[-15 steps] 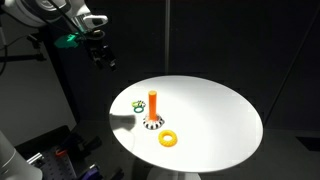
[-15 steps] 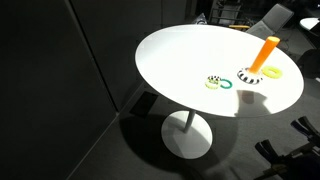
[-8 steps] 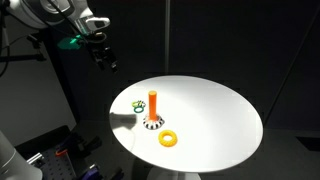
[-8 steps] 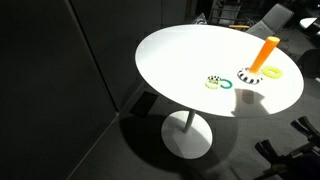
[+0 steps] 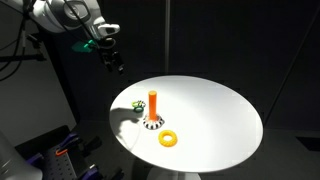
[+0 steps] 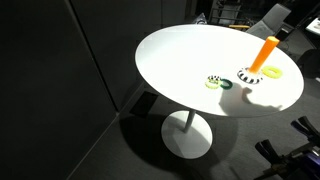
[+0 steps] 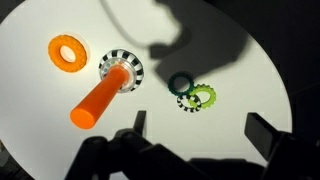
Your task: Put the light green ring around the rod
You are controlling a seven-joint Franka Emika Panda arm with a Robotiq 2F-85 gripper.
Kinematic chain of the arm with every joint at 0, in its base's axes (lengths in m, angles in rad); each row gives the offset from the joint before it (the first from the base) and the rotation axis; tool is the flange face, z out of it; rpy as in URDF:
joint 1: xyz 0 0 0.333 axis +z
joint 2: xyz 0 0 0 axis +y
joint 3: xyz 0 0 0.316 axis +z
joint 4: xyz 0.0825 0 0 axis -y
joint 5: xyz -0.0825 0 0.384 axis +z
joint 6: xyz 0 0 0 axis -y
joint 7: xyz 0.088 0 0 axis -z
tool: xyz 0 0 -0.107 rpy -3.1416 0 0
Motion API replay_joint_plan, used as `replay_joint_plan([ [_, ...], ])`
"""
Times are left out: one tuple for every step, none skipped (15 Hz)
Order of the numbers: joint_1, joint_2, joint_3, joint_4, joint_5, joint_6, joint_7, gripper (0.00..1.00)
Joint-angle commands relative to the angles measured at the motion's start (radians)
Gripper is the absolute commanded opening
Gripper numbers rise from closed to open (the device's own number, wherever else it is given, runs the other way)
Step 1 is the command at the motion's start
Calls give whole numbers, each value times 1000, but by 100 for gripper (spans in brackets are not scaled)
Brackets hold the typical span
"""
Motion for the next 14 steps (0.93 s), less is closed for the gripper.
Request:
replay_joint_plan([
  [-18, 147, 5, 97, -53, -22, 59, 100],
  [-14, 180, -1, 113, -55, -29, 57, 100],
  [-10, 213, -8, 128, -53, -36, 54, 100],
  [-3, 245, -15, 141, -46, -41, 42, 100],
  [2, 273, -21, 153, -41, -45, 36, 100],
  [8, 301, -27, 166, -30, -50, 25, 100],
  [13, 328, -33, 178, -24, -54, 17, 100],
  [17, 350, -38, 190, -21, -60, 14, 100],
  [21, 366, -43, 199, -21, -64, 11, 100],
  [25, 377, -47, 209, -24, -69, 12, 100],
  [30, 345, -49, 159, -27, -28, 26, 100],
  [32, 361, -52, 170, -26, -31, 26, 100],
  [33, 370, -54, 178, -26, -33, 26, 100],
  [34, 374, -55, 182, -26, -35, 25, 100],
])
